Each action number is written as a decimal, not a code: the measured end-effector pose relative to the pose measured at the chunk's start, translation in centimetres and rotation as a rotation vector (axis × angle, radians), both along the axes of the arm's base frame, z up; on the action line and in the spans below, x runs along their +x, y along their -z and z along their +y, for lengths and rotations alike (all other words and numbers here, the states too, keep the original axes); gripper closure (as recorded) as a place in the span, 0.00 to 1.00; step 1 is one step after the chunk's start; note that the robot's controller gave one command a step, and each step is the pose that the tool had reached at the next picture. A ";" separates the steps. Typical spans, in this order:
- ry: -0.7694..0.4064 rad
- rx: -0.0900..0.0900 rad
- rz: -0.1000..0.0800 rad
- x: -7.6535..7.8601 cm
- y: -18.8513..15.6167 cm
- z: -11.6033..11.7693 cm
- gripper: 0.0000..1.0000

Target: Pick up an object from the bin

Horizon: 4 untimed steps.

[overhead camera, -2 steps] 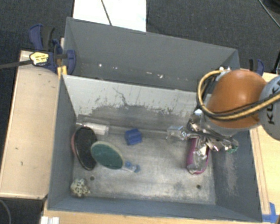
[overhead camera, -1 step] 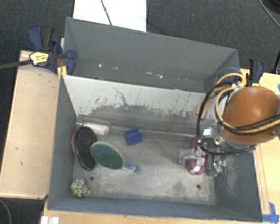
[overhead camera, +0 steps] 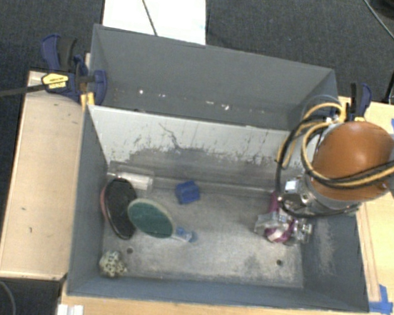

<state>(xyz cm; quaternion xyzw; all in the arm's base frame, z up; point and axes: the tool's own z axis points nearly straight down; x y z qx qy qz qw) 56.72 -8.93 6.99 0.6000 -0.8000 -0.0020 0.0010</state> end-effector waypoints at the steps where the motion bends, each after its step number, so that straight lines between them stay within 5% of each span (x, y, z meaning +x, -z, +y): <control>1: -0.026 -0.004 -0.014 0.1 -14.8 -4.8 1.00; 2: -0.023 0.000 -0.004 0.0 -14.3 -4.6 0.00; 3: -0.212 0.004 0.000 1.8 -4.2 0.6 0.00; 4: -0.647 0.002 -0.007 2.5 -3.0 2.1 0.00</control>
Offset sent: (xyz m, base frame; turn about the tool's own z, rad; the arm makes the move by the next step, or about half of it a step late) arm -0.0004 -0.0462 0.1429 -0.0311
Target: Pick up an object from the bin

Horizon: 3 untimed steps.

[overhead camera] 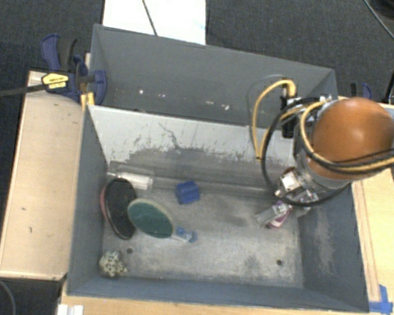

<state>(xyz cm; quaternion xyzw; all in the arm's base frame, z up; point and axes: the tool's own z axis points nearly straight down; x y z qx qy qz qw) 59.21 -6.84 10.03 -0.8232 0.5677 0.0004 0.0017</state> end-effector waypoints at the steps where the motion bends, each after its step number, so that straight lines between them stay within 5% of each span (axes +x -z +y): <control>1: -0.100 -0.001 0.004 -2.0 1.1 -0.2 0.00; 2: -0.229 -0.002 -0.002 -0.1 -0.2 -1.1 0.00; 3: -0.347 -0.002 0.005 -0.5 2.0 -0.8 0.00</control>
Offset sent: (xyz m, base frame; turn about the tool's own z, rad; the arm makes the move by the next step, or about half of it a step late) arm -0.0199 -0.0027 -0.0107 -0.1020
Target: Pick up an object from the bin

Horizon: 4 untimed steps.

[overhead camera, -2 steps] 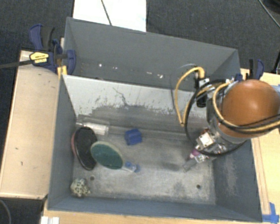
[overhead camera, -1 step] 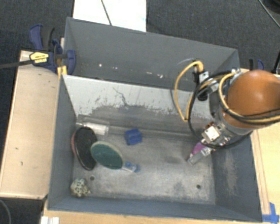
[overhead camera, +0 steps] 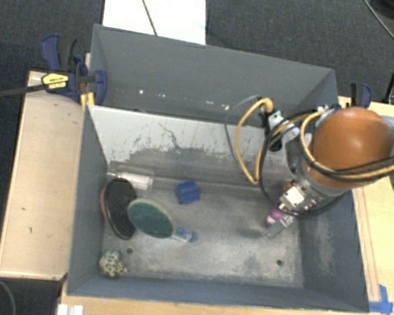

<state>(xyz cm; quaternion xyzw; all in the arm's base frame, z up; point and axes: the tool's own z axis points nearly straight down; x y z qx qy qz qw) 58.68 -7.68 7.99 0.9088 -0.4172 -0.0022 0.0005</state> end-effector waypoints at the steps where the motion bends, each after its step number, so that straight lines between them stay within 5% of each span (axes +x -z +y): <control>1: -0.163 -0.002 0.005 -0.5 0.4 0.0 0.00; 2: -0.478 -0.001 0.002 -1.3 0.6 0.9 0.00; 3: -0.439 0.000 0.012 0.3 1.1 2.4 0.00; 4: -0.383 0.002 0.004 0.0 -0.5 7.5 0.00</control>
Offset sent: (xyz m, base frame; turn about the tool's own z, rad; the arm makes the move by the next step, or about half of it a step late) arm -0.0040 0.0007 -0.0044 -0.1685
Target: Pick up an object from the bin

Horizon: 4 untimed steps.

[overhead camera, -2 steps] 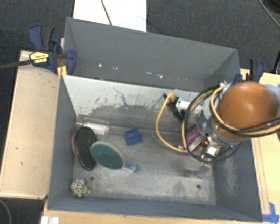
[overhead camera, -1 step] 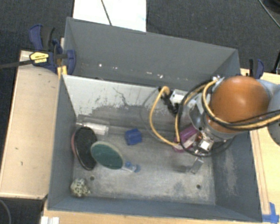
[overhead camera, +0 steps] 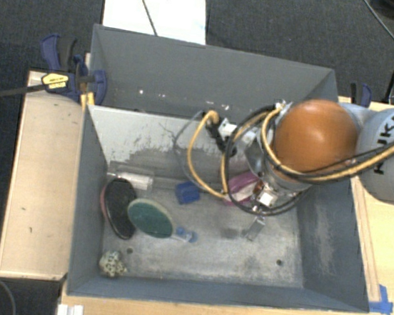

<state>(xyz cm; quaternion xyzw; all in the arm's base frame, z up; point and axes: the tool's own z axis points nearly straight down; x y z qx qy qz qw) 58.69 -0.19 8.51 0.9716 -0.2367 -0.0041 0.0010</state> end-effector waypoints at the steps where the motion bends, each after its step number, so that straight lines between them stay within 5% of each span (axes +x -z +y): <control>1: -0.053 0.003 -0.009 -0.3 -2.8 2.7 0.00; 2: 0.163 -0.003 -0.006 -3.8 -5.9 -5.2 0.00; 3: 0.296 -0.001 -0.012 -0.2 -7.1 -9.7 0.00; 4: 0.295 0.001 -0.008 -0.3 -7.0 -9.5 1.00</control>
Offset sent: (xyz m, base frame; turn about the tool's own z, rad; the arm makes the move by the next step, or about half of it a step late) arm -0.0035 0.0250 0.0265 -0.0567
